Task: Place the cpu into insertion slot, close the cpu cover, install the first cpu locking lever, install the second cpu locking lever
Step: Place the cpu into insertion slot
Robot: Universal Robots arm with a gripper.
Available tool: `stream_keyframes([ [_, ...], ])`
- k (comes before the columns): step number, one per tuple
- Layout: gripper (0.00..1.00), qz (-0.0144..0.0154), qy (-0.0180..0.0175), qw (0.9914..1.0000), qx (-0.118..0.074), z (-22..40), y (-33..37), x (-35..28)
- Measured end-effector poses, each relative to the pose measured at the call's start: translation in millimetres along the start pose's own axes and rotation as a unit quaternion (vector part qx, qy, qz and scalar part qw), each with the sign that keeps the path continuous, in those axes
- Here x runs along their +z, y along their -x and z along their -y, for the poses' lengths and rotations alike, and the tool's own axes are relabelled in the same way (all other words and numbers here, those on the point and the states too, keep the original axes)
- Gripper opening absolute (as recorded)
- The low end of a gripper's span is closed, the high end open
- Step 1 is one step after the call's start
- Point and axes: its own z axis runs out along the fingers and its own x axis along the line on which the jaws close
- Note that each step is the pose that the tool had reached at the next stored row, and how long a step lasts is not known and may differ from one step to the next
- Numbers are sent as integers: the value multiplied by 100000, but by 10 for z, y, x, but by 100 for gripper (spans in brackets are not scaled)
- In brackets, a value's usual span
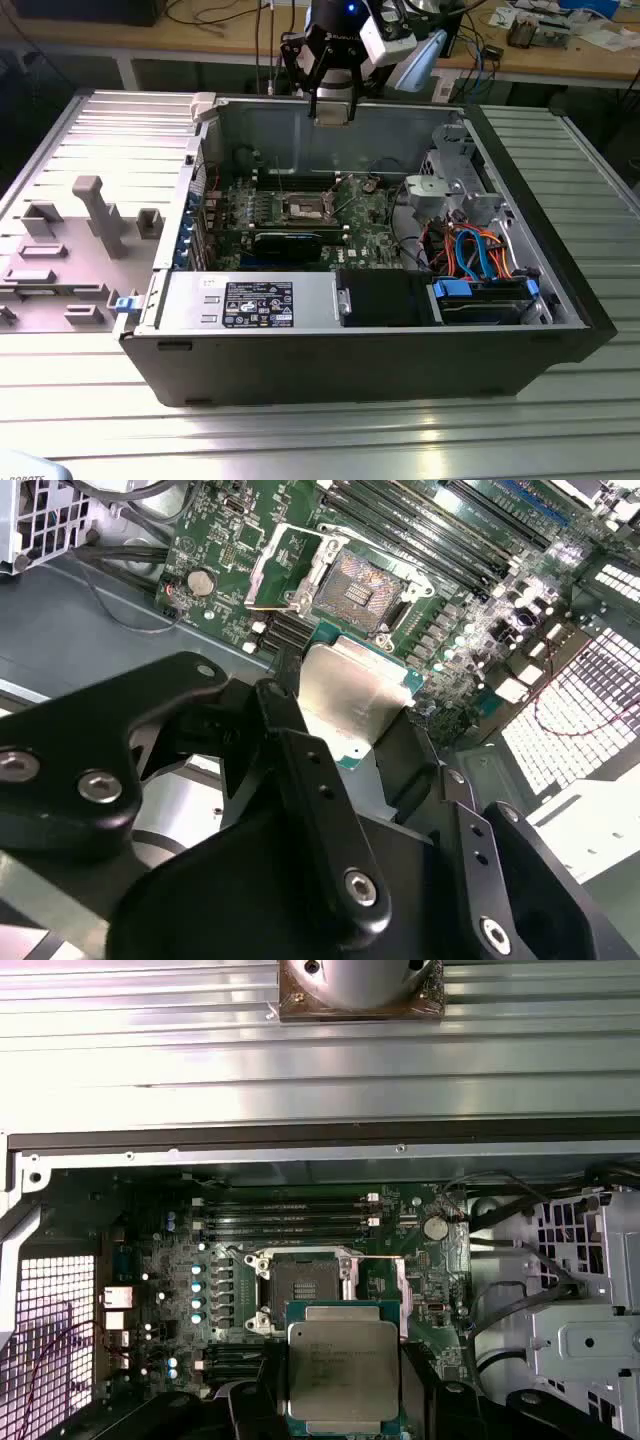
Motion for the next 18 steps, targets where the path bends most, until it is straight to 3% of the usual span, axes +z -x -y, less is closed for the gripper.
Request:
stream_keyframes([
  [10, 54, 4, -1, 100000, 72, 0, 0, 0],
  [18, 54, 201, 45, 99975, 2219, 0, 0, 2],
])
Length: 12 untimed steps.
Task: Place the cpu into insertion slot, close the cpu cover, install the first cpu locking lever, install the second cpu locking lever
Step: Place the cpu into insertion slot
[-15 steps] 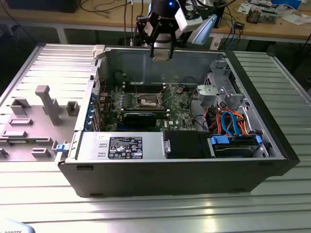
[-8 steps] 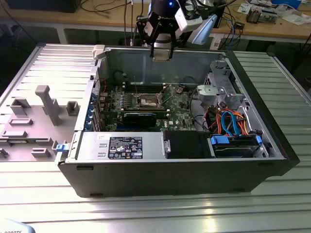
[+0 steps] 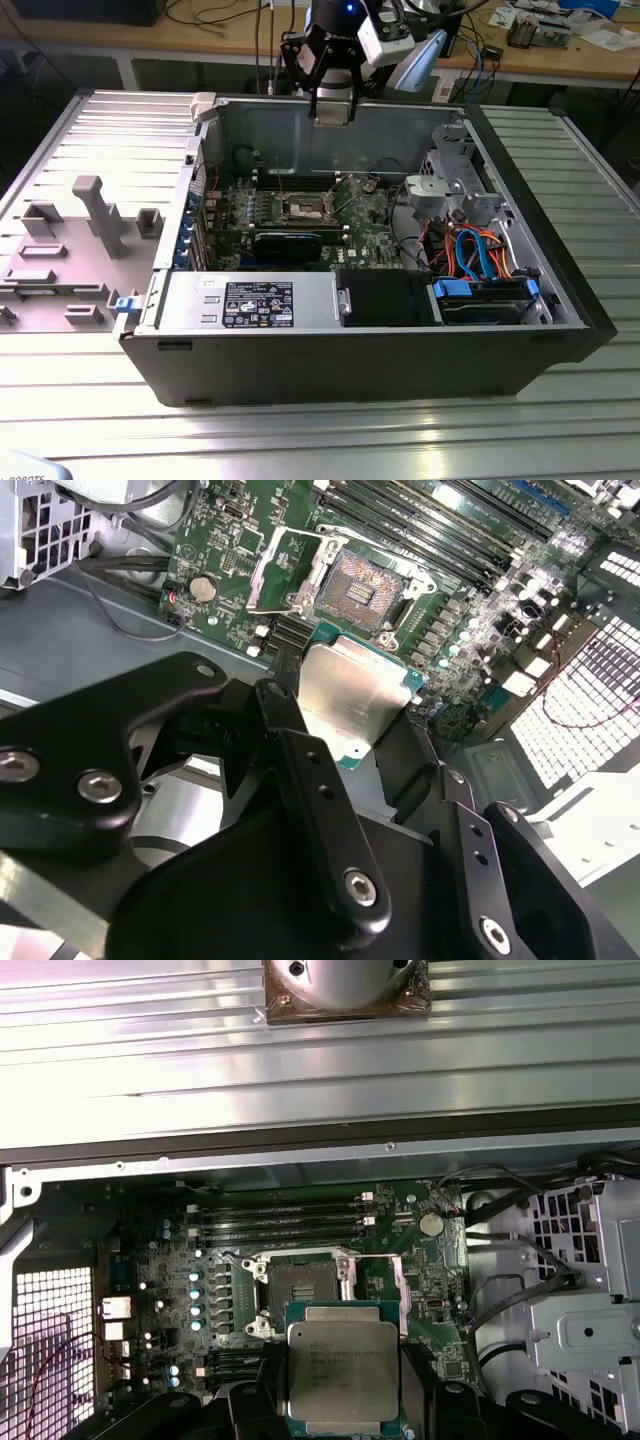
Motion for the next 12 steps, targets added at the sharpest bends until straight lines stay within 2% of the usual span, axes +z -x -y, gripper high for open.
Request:
stream_keyframes([
  [9, 54, 12, -3, 100000, 196, 0, 0, 0],
  [12, 54, 112, 17, 99992, 1281, 1, -1, 2],
])
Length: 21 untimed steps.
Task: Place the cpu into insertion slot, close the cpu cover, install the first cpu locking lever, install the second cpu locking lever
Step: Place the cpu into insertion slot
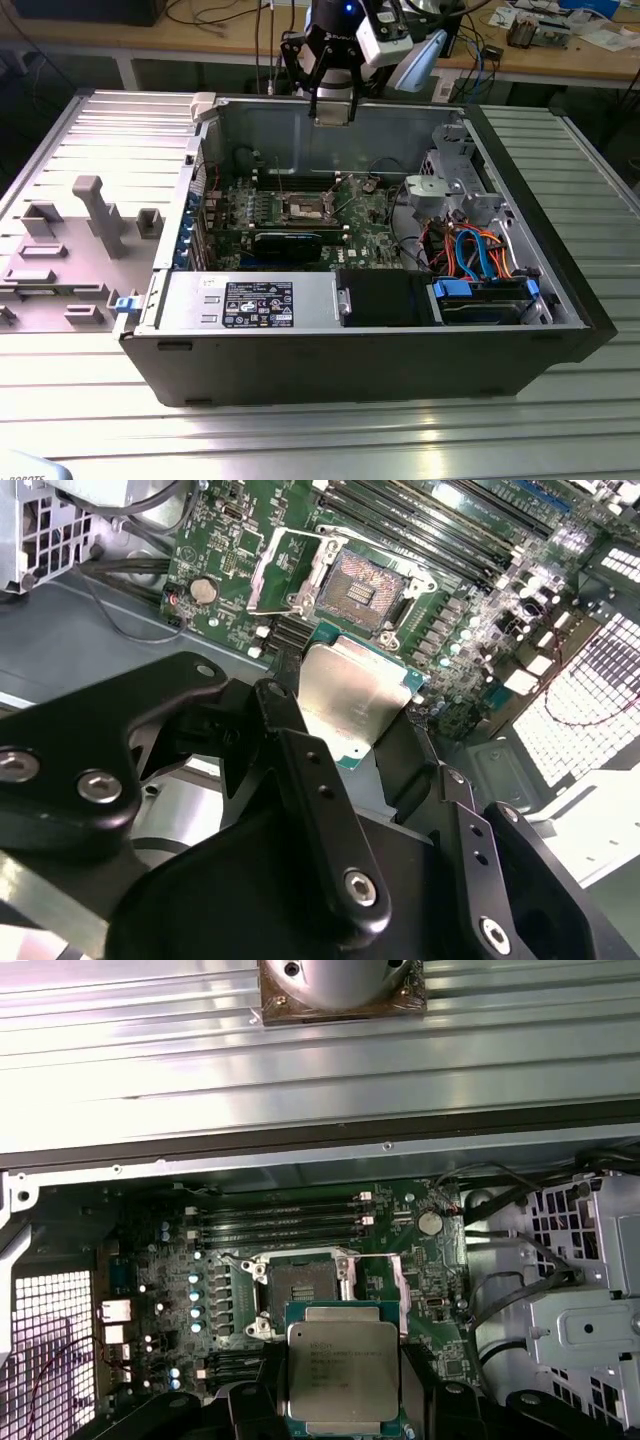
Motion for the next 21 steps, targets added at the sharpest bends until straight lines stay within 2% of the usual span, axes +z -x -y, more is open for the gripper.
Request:
stream_keyframes([
  [3, 54, 175, 39, 99980, 1984, 0, 0, 3],
  [7, 54, 321, 76, 99936, 3574, 0, -1, 5],
  [17, 54, 564, 127, 99802, 6264, 2, -14, 6],
  [19, 54, 637, 139, 99745, 7101, 2, -15, 6],
  [21, 54, 755, 163, 99640, 8446, 2, -16, 7],
])
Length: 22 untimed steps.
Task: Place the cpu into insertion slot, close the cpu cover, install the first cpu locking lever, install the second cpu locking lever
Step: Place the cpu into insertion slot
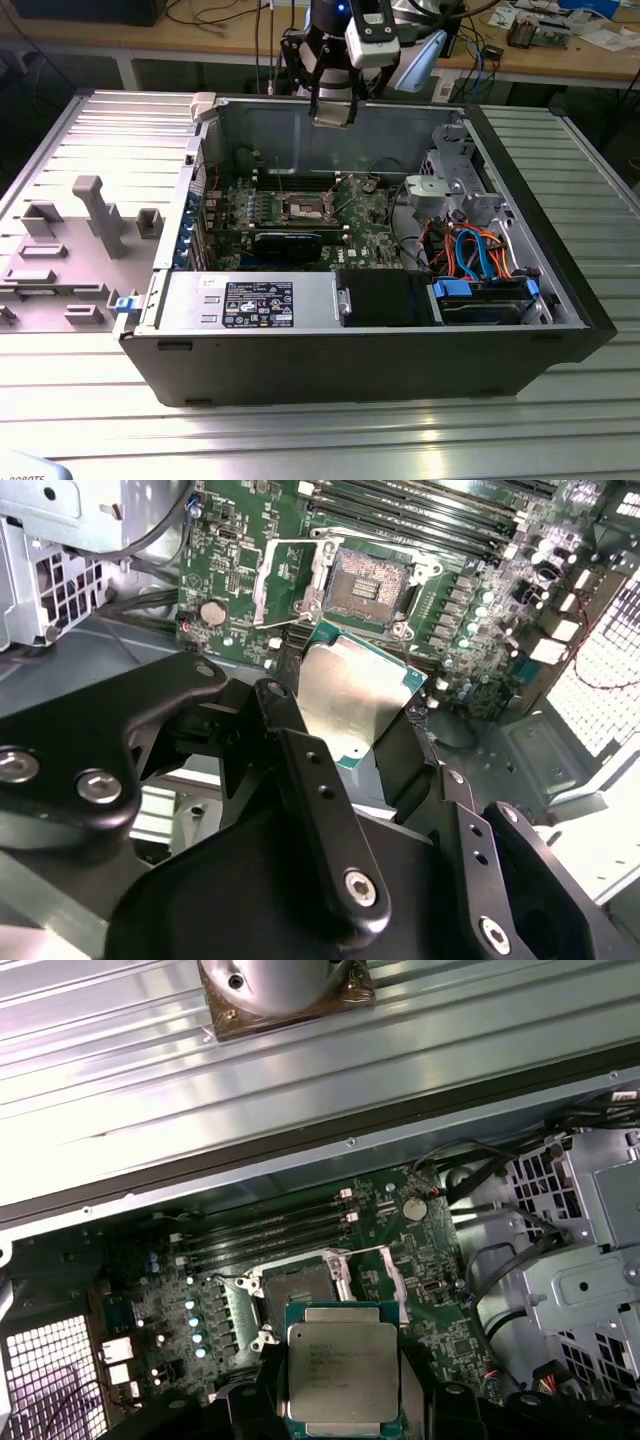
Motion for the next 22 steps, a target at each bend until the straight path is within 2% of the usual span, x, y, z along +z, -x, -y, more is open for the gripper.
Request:
stream_keyframes([
  [7, 54, 325, 74, 99935, 3592, 2, -5, 3],
  [17, 54, 357, 81, 99922, 3932, 2, -5, 3],
  [18, 54, 437, 100, 99883, 4812, 2, -6, 3],
  [20, 54, 672, 138, 99717, 7480, 2, -6, 4],
  [22, 54, 822, 176, 99577, 9154, 2, -5, 6],
])
